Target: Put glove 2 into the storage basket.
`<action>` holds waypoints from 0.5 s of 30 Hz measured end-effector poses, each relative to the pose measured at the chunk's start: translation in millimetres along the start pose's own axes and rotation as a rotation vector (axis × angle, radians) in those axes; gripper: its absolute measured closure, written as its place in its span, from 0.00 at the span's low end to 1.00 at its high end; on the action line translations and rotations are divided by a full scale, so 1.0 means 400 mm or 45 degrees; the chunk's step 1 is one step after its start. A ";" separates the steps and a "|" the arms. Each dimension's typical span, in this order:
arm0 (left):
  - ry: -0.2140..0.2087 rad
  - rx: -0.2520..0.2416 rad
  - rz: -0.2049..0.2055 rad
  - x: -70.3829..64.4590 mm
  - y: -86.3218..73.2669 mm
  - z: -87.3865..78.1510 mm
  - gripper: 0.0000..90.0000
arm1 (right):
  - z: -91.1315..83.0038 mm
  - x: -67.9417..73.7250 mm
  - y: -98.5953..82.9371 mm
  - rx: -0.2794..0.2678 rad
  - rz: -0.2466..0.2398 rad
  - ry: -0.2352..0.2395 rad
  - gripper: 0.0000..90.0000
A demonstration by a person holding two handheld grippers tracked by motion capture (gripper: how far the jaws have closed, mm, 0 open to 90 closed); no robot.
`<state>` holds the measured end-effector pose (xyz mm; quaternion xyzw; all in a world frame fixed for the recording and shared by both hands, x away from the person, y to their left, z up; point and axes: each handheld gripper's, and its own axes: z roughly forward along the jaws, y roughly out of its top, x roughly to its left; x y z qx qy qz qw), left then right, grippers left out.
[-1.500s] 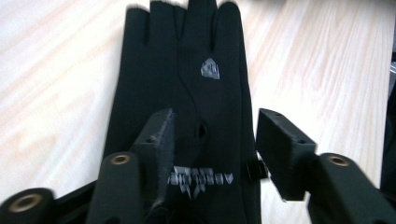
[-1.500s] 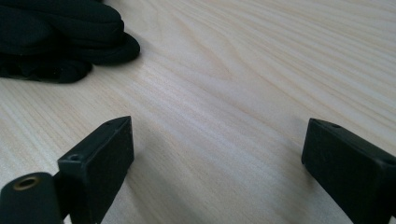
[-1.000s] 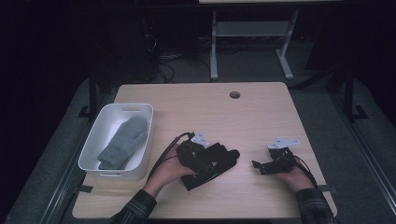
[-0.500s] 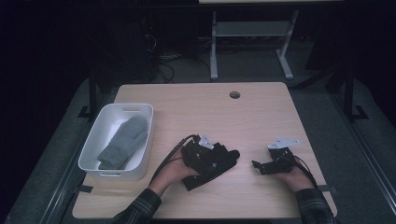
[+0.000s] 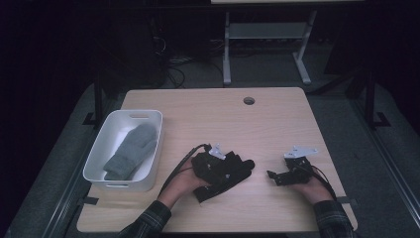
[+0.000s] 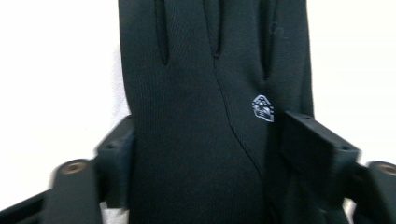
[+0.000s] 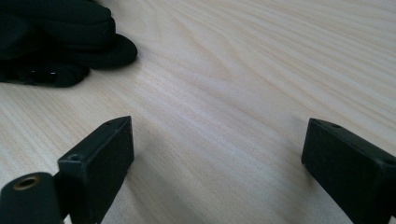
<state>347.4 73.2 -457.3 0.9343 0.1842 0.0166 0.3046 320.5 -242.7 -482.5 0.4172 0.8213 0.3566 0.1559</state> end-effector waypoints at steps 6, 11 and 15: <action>-0.068 0.007 -0.013 0.000 0.002 -0.008 0.67 | 0.000 0.001 0.000 -0.002 0.002 -0.004 0.10; -0.065 0.028 -0.047 -0.001 0.008 -0.012 0.74 | 0.000 0.001 0.000 -0.002 0.001 -0.004 0.10; -0.073 0.022 -0.065 -0.002 0.012 -0.019 0.77 | 0.000 0.000 0.000 -0.001 0.001 -0.003 0.10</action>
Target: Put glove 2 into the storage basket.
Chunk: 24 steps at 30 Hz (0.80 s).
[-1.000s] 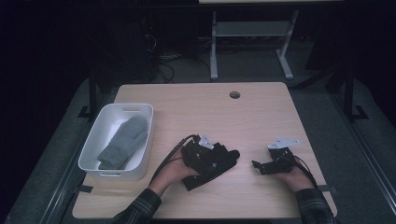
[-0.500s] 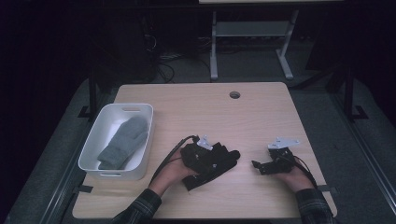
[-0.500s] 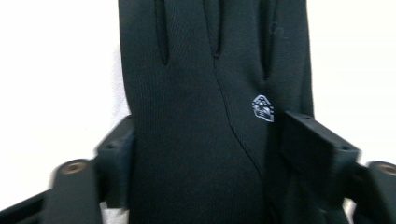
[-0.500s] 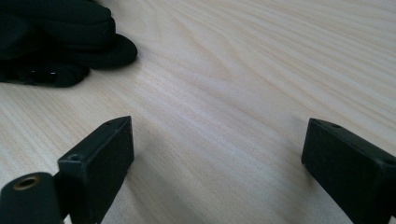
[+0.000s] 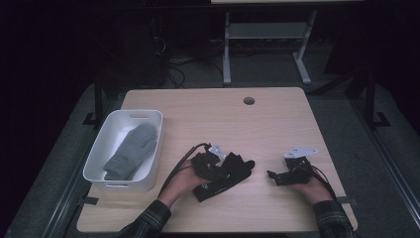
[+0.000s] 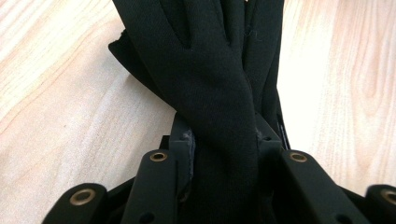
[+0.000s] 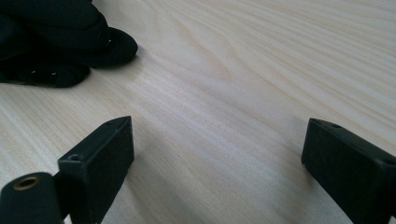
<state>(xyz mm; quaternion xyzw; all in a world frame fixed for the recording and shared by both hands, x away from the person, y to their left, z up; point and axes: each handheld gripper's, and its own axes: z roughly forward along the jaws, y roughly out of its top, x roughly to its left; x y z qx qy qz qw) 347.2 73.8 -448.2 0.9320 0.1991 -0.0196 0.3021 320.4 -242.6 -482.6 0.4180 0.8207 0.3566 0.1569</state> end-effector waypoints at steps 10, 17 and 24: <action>-0.023 -0.027 -0.029 -0.015 0.016 -0.049 0.78 | -0.001 0.001 0.000 0.005 0.007 0.001 0.10; -0.018 -0.059 -0.043 -0.015 0.040 -0.102 0.78 | 0.000 0.001 0.000 0.004 0.009 0.000 0.10; 0.036 -0.100 -0.063 -0.003 0.062 -0.195 0.78 | 0.000 0.001 0.000 0.003 0.009 -0.001 0.10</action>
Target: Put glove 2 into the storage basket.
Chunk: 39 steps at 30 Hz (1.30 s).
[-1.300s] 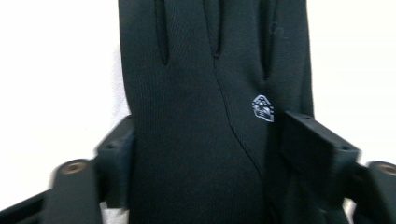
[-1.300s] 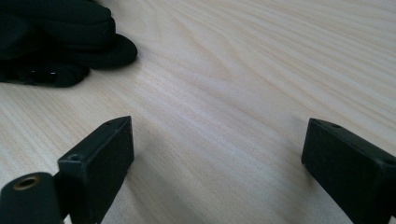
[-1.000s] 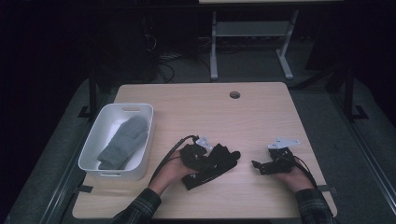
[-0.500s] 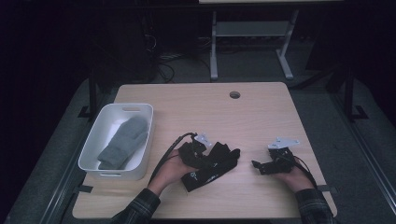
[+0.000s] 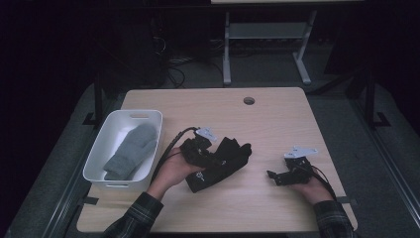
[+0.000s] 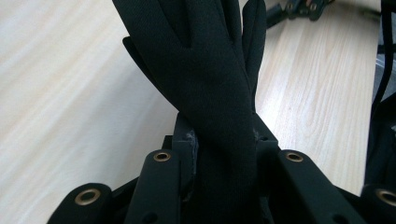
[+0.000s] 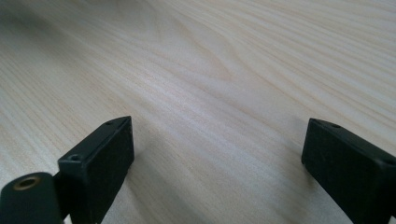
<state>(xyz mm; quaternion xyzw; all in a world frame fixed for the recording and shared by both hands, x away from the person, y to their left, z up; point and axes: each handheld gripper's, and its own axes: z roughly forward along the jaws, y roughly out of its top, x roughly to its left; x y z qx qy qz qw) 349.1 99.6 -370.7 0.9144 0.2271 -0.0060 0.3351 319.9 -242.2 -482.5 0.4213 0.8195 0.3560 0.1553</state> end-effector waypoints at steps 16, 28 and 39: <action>0.130 -0.064 -0.130 0.087 -0.029 -0.232 0.78 | 0.000 0.000 0.000 -0.002 0.001 -0.001 0.10; 0.264 -0.101 -0.301 0.174 -0.124 -0.387 0.78 | 0.000 0.000 0.000 -0.002 0.001 -0.001 0.10; 0.378 -0.118 -0.526 0.263 -0.276 -0.469 0.78 | 0.000 0.001 0.000 0.000 0.003 -0.003 0.10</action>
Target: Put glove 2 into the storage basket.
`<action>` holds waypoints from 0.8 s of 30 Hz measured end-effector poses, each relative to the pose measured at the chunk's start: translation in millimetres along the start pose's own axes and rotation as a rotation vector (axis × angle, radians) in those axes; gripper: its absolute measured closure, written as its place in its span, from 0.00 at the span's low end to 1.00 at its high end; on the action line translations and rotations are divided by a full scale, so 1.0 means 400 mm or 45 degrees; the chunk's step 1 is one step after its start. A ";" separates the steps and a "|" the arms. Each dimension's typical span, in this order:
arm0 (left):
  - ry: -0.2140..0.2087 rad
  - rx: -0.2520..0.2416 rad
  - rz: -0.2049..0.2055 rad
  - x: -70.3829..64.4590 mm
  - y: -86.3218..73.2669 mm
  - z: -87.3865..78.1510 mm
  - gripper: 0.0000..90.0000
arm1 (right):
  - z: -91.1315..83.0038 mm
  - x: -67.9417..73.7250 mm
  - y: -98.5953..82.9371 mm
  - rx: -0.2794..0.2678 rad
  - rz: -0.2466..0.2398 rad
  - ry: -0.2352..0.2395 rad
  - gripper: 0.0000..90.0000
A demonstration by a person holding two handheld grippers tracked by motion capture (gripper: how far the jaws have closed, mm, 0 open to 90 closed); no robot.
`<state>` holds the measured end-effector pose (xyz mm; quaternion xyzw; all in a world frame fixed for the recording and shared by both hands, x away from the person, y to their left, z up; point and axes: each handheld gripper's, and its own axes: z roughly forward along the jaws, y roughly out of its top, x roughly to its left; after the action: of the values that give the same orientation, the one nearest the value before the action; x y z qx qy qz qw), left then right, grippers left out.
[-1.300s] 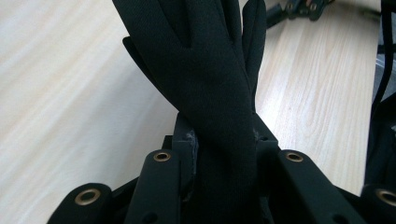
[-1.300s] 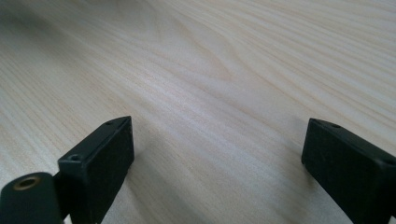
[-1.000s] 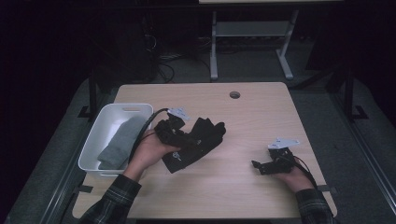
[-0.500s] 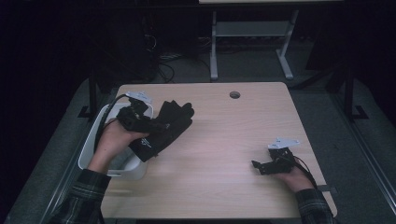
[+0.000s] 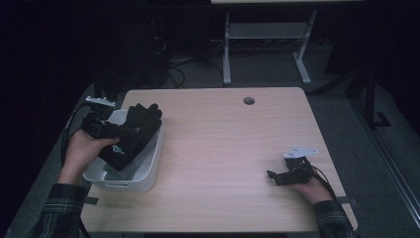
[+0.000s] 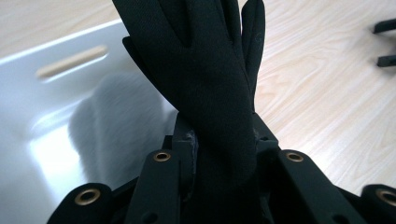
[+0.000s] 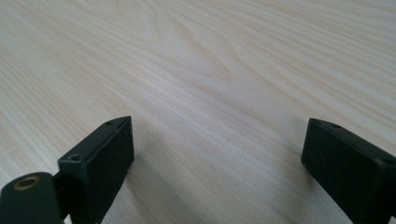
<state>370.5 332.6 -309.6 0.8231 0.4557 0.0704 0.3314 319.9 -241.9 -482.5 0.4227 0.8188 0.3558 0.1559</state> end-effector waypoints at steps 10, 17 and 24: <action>-0.014 0.077 -0.105 0.052 -0.043 0.065 0.78 | 0.000 -0.001 0.000 -0.004 -0.005 -0.003 0.10; 0.017 0.148 -0.123 0.074 -0.055 0.125 0.76 | 0.001 -0.001 0.000 -0.004 -0.005 -0.002 0.10; 0.086 0.153 -0.071 0.085 -0.063 0.147 0.48 | 0.001 -0.001 0.000 -0.004 -0.006 -0.002 0.10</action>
<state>396.9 340.5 -376.7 0.8256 0.4929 0.0616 0.2677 320.2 -242.0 -482.6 0.4208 0.8191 0.3564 0.1581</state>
